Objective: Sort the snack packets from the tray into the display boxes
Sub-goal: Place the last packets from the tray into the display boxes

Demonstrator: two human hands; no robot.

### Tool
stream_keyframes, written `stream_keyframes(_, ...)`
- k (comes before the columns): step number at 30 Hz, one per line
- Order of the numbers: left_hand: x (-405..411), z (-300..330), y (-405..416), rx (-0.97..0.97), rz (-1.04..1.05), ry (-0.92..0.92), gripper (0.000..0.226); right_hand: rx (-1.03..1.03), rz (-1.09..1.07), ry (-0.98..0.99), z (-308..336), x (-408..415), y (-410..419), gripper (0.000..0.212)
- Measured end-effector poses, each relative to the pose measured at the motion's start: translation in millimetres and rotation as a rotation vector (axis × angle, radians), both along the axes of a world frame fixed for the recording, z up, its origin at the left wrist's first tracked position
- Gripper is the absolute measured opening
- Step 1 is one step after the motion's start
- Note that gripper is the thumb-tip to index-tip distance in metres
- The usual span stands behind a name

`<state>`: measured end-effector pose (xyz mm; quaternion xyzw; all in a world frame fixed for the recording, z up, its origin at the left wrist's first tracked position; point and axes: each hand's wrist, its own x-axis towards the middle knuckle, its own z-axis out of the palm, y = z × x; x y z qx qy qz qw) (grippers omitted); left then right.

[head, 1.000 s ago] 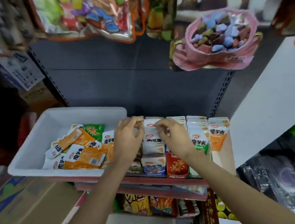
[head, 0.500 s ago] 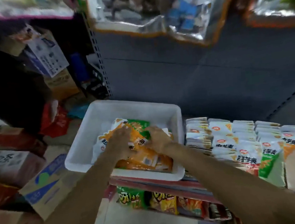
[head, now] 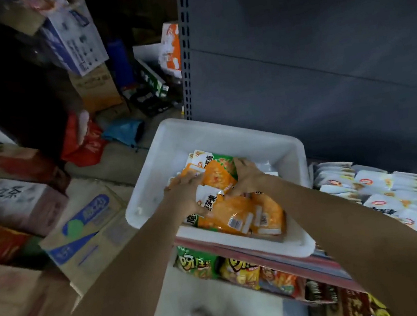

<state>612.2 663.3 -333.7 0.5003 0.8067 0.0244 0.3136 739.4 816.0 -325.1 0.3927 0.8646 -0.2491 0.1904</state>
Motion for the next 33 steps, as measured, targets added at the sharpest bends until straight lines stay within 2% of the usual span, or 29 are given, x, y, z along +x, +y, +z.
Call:
stream_keyframes(3,1,-1,1,-0.042,-0.005,0.054,0.120,0.000,-0.058,0.003,-4,-3,3,0.113)
stream_keyframes(7,3,2,0,-0.013,-0.003,0.035,0.116,0.010,-0.242,0.106,-9,-7,3,0.087)
stream_keyframes(9,2,1,-1,-0.015,-0.006,0.029,0.115,0.052,-0.328,0.137,-11,-13,1,0.085)
stream_keyframes(13,1,-1,0,-0.010,0.000,0.027,0.116,-0.054,-0.514,0.164,-10,-24,3,0.084)
stream_keyframes(15,1,-2,0,-0.008,0.000,0.025,0.116,-0.066,-0.555,0.166,-12,-26,5,0.069)
stream_keyframes(18,0,-5,1,0.001,0.002,0.017,0.117,-0.007,-0.536,0.220,-11,-24,7,0.034)
stream_keyframes(20,-1,-7,0,0.006,0.000,0.019,0.118,0.030,-0.504,0.227,-9,-22,9,0.024)
stream_keyframes(26,-1,-12,0,0.007,0.012,0.020,0.118,0.091,-0.421,0.173,-6,-19,9,0.022)
stream_keyframes(31,1,-5,-1,-0.002,0.042,-0.026,0.119,0.275,-0.317,0.395,18,-10,-3,0.028)
stream_keyframes(33,2,-2,-3,-0.007,0.068,-0.056,0.117,0.289,-0.326,0.500,34,0,-8,0.030)
